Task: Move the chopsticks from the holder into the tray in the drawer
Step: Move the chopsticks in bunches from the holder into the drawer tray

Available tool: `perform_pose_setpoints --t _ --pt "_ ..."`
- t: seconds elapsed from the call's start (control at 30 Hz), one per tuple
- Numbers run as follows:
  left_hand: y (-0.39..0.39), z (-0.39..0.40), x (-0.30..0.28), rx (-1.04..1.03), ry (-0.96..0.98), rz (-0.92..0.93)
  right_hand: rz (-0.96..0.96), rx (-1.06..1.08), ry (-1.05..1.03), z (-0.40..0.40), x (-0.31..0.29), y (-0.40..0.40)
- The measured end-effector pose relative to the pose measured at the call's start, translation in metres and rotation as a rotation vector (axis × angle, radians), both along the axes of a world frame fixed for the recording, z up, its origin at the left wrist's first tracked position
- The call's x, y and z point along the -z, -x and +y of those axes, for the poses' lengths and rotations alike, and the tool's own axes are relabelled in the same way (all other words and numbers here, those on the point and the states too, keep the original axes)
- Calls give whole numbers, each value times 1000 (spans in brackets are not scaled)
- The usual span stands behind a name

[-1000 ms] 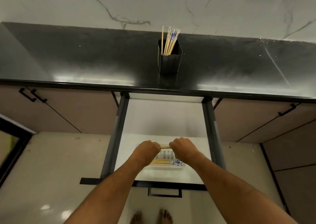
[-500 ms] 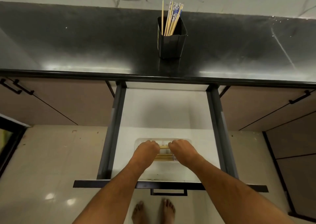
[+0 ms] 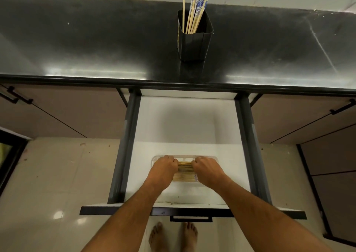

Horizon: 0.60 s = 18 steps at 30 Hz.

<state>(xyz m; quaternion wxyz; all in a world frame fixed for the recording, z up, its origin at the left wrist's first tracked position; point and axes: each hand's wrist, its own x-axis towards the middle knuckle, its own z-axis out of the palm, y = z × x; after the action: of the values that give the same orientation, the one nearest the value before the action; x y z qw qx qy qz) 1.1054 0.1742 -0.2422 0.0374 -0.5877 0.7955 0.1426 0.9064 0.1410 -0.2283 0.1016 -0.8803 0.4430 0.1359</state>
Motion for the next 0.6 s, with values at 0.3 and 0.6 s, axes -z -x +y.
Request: perform_pose_setpoints --t 0.3,0.6 --pt "3 0 11 -49 -46 9 -42 -48 -4 -1 3 2" --pt "1 1 16 -77 -45 5 -113 -5 -23 2 1 7"
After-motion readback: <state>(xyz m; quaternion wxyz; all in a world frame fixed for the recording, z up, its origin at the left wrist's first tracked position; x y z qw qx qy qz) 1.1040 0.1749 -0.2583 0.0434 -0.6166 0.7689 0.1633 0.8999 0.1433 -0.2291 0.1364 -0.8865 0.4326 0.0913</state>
